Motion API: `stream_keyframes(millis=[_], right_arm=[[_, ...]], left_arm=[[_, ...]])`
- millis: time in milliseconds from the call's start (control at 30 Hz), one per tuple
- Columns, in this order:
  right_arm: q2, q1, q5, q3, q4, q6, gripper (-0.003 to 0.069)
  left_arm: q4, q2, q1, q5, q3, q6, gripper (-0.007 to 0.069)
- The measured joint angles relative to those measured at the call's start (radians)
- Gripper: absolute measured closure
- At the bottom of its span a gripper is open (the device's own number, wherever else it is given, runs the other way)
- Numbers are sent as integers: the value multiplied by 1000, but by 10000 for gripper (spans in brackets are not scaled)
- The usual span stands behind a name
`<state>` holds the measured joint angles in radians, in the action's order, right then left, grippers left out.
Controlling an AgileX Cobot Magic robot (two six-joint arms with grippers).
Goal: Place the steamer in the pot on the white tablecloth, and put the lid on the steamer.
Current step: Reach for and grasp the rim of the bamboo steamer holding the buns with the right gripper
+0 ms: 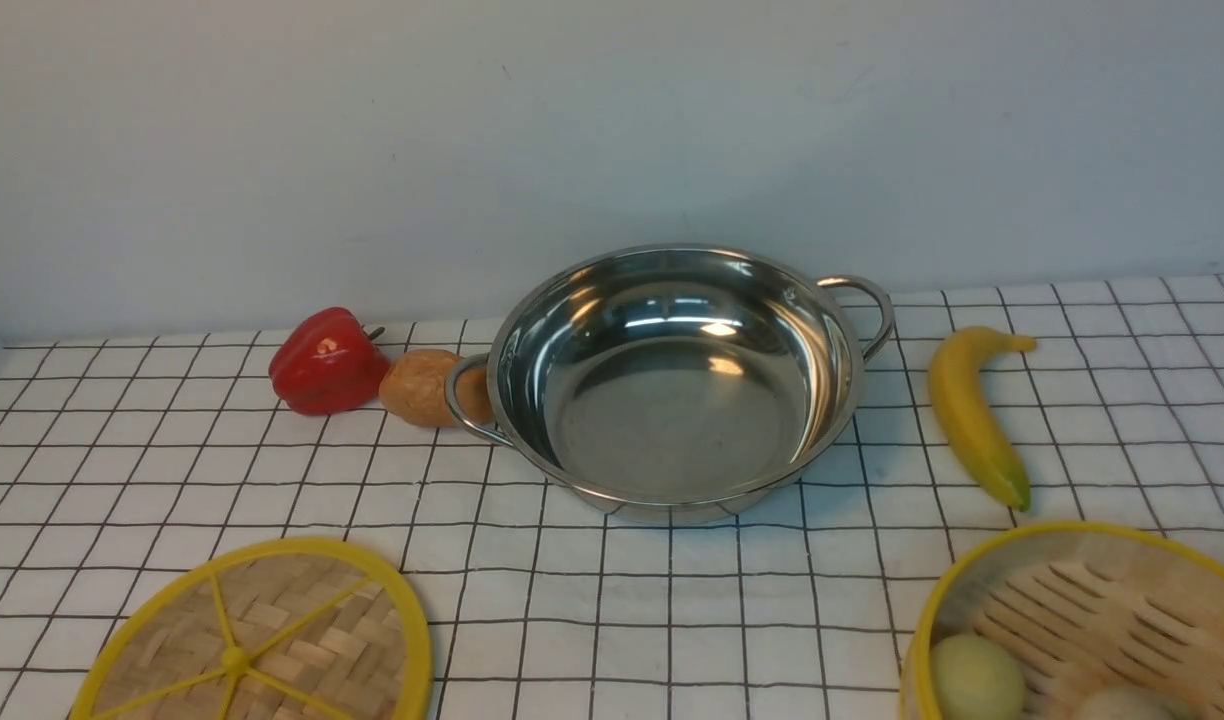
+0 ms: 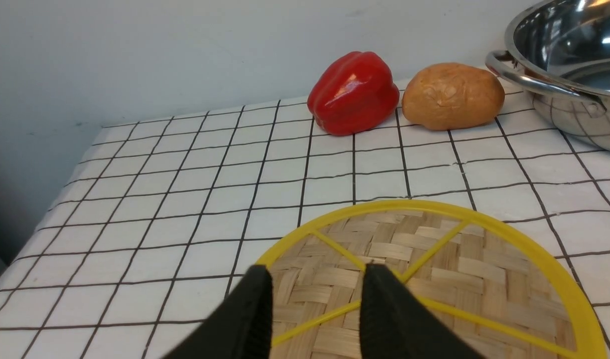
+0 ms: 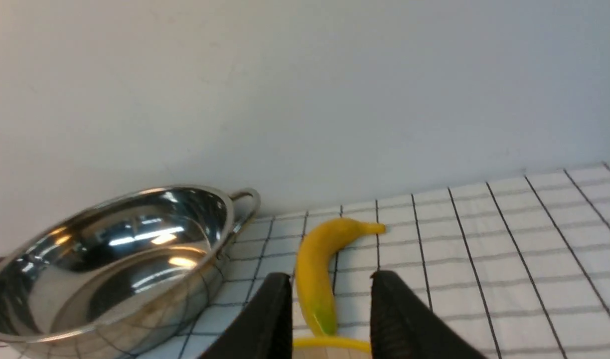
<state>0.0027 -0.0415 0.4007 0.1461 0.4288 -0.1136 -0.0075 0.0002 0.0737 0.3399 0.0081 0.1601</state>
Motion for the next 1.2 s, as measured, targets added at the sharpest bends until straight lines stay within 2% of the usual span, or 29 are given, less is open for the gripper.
stream_keyframes(millis=[133,267,467,700,967,1067,1200], right_arm=[[-3,0,174,218,34,-16,416],[-3,0,216,289,84,-17,416],[-3,0,196,304,205,4,416],[0,0,201,304,220,-5,416],[52,0,262,304,197,-88,416],[73,0,292,304,196,-97,416],[157,0,383,304,179,-105,416]], left_arm=[[0,0,0,0,0,0,382],[0,0,0,0,0,0,382],[0,0,0,0,0,0,382],[0,0,0,0,0,0,382],[-1,0,0,-17,0,0,382],[-39,-1,0,-69,1,-10,382],[-224,-1,0,-195,1,-59,382]])
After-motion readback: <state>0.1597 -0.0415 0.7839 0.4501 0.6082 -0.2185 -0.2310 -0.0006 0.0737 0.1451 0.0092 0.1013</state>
